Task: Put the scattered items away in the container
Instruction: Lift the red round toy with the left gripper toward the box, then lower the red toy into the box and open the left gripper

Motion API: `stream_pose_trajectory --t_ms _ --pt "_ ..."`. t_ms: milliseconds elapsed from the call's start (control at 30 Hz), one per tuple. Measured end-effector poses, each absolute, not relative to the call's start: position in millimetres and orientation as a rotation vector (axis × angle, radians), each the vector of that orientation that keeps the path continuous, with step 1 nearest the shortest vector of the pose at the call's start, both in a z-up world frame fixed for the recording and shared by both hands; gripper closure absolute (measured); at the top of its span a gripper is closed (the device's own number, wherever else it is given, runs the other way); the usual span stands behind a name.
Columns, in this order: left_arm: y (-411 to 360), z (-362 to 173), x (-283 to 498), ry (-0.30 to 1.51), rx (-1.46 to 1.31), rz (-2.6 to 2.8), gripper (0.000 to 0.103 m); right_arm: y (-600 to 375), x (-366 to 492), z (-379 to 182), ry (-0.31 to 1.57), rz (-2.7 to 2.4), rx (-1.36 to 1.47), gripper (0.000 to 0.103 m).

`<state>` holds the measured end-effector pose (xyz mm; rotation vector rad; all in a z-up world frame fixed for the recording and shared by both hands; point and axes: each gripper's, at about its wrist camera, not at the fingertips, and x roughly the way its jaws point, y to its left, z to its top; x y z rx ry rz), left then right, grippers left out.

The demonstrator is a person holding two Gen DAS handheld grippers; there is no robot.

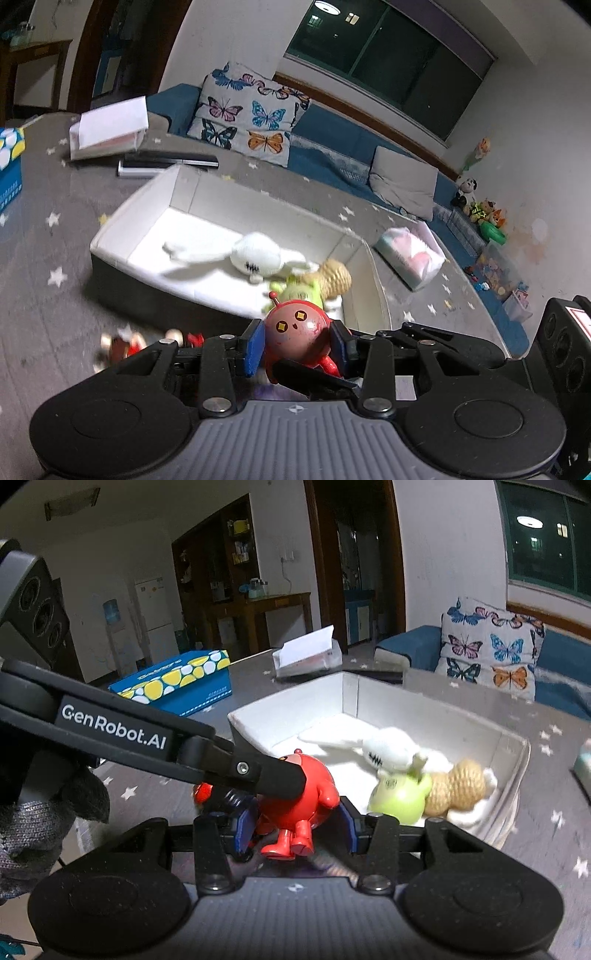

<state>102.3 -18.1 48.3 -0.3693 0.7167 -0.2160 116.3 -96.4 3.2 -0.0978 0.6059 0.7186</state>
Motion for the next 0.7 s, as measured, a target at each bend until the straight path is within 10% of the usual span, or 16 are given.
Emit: stream_pose_trajectory --t_ms 700 --pt "7.0 20.4 206.5 0.825 -0.433 -0.192 0.062 -72.7 225.8 -17.7 0.778 0.683 -0.092 0.057"
